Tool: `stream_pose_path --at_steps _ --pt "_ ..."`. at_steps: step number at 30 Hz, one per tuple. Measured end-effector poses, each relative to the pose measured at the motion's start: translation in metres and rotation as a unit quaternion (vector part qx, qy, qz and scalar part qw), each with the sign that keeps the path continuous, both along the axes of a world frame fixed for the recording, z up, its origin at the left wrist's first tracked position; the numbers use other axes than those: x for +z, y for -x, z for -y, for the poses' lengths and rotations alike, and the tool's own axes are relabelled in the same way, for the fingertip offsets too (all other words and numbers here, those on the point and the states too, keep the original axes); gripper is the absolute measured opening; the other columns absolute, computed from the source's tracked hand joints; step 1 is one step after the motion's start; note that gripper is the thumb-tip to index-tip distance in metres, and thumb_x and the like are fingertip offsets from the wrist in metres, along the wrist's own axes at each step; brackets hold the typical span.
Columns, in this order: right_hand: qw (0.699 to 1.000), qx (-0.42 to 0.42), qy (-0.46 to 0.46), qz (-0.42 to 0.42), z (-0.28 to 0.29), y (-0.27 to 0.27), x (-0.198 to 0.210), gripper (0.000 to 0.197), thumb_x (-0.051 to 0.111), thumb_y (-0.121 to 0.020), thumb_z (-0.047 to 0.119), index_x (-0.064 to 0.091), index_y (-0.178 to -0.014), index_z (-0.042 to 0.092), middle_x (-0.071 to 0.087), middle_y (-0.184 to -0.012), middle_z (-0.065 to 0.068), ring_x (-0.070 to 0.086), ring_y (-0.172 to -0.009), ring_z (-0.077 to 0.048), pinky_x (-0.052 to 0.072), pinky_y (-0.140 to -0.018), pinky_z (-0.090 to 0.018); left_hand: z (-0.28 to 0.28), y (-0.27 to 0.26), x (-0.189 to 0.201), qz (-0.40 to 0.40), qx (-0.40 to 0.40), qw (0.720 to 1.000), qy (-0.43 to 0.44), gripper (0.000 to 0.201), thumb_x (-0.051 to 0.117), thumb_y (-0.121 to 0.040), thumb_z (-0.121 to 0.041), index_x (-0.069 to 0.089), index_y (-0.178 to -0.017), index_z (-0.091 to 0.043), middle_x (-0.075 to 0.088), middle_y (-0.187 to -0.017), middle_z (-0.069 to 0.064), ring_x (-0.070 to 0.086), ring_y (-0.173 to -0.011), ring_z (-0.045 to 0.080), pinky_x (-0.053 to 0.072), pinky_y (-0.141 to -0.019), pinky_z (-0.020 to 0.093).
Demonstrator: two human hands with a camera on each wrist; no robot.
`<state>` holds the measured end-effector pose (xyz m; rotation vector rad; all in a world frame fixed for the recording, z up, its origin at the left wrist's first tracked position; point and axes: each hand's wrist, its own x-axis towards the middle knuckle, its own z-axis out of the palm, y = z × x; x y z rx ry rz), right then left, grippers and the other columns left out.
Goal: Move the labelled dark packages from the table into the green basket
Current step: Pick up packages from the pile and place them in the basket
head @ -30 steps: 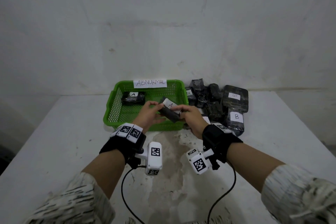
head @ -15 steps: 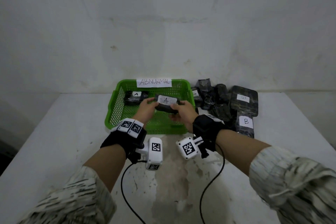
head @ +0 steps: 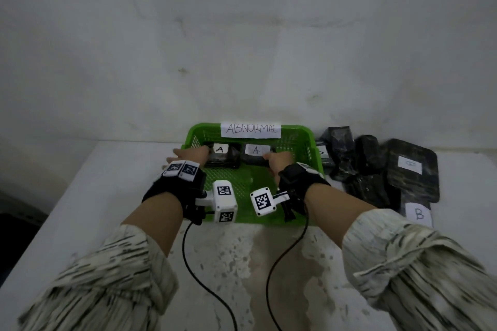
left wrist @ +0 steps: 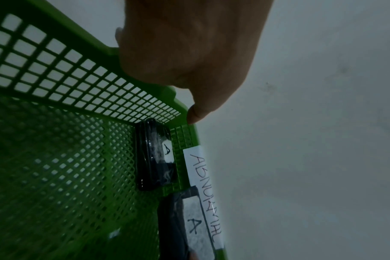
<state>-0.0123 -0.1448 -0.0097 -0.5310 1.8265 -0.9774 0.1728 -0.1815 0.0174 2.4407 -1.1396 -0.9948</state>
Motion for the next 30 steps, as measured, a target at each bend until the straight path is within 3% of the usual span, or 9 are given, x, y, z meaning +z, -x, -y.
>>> stream_pose_path --at_steps 5,10,14,18,19,21,24,27,30 --pt "0.999 -0.012 -0.029 0.005 0.030 0.003 -0.025 0.023 0.065 -0.083 0.010 0.063 -0.103 -0.001 0.066 -0.113 -0.020 0.063 -0.101 -0.036 0.052 -0.092 -0.049 0.005 0.008 -0.008 -0.028 0.038 0.999 0.003 0.105 0.066 -0.077 -0.043 -0.001 -0.150 -0.007 0.010 -0.155 0.021 0.010 -0.143 0.040 0.015 -0.117 0.047" --pt "0.997 0.070 -0.037 0.001 0.036 -0.002 -0.019 0.039 0.055 -0.095 0.013 0.053 -0.127 -0.009 0.055 -0.131 -0.022 0.053 -0.120 -0.037 0.042 -0.105 -0.047 0.012 0.001 -0.018 -0.025 0.028 0.999 -0.018 0.114 0.065 -0.072 -0.054 -0.006 -0.150 -0.011 0.006 -0.156 0.019 0.006 -0.143 0.041 0.016 -0.116 0.050" --pt "0.992 0.121 -0.042 -0.004 0.030 -0.001 -0.015 0.043 0.056 -0.094 0.025 0.054 -0.128 -0.002 0.055 -0.132 -0.020 0.054 -0.119 -0.035 0.043 -0.104 -0.046 0.009 0.002 -0.010 -0.047 0.023 0.999 -0.008 0.112 0.067 -0.077 -0.047 -0.009 -0.149 -0.007 -0.002 -0.157 0.021 0.001 -0.144 0.041 0.013 -0.117 0.050" --pt "0.980 0.139 -0.041 -0.139 0.017 0.016 0.000 0.059 0.057 -0.090 0.038 0.044 -0.140 0.011 0.036 -0.145 -0.020 0.041 -0.129 -0.038 0.036 -0.109 -0.044 -0.005 0.016 0.009 -0.016 0.048 0.999 0.012 0.104 0.066 -0.081 -0.041 -0.002 -0.150 -0.008 -0.010 -0.158 0.015 -0.008 -0.146 0.032 0.002 -0.119 0.045" --pt "0.977 0.135 -0.019 -0.162 0.013 0.022 0.005 0.057 0.058 -0.090 0.036 0.044 -0.140 0.015 0.034 -0.146 -0.018 0.038 -0.131 -0.038 0.033 -0.110 -0.042 -0.013 0.021 0.014 0.007 0.033 0.999 0.017 0.100 0.064 -0.082 -0.042 -0.001 -0.151 -0.008 -0.010 -0.158 0.013 -0.010 -0.146 0.031 0.000 -0.119 0.046" --pt "0.976 0.119 0.053 -0.172 0.007 0.036 0.014 0.044 0.060 -0.087 0.027 0.054 -0.130 0.017 0.045 -0.140 -0.016 0.043 -0.127 -0.036 0.034 -0.109 -0.040 -0.026 0.034 0.020 0.036 -0.024 0.999 0.032 0.092 0.058 -0.086 -0.038 0.001 -0.151 -0.008 -0.009 -0.159 0.012 -0.013 -0.145 0.031 -0.002 -0.116 0.050" --pt "0.970 0.076 0.141 -0.180 -0.006 0.061 0.023 0.027 0.060 -0.085 0.011 0.065 -0.111 0.008 0.063 -0.121 -0.017 0.057 -0.113 -0.034 0.043 -0.101 -0.044 -0.041 0.063 0.023 0.018 -0.109 0.993 0.043 0.089 0.053 -0.087 -0.038 0.000 -0.151 -0.008 -0.006 -0.159 0.012 -0.015 -0.145 0.032 -0.001 -0.117 0.052" --pt "0.964 0.049 0.100 -0.242 -0.020 0.095 0.028 0.027 0.054 -0.088 0.013 0.066 -0.111 0.008 0.062 -0.122 -0.020 0.055 -0.117 -0.037 0.042 -0.101 -0.043 -0.052 0.099 0.026 -0.028 -0.170 0.985 0.023 0.084 0.050 -0.089 -0.039 0.004 -0.151 -0.005 0.003 -0.159 0.014 -0.008 -0.145 0.036 0.003 -0.118 0.049" --pt "0.944 0.112 -0.022 -0.309 -0.029 0.132 0.015 0.039 0.044 -0.091 0.025 0.064 -0.122 0.010 0.054 -0.135 -0.020 0.048 -0.126 -0.038 0.036 -0.104 -0.039 -0.063 0.137 0.025 -0.124 -0.213 0.969 -0.003 0.082 0.052 -0.089 -0.042 0.010 -0.151 -0.008 0.011 -0.157 0.016 0.007 -0.145 0.036 0.016 -0.117 0.048"
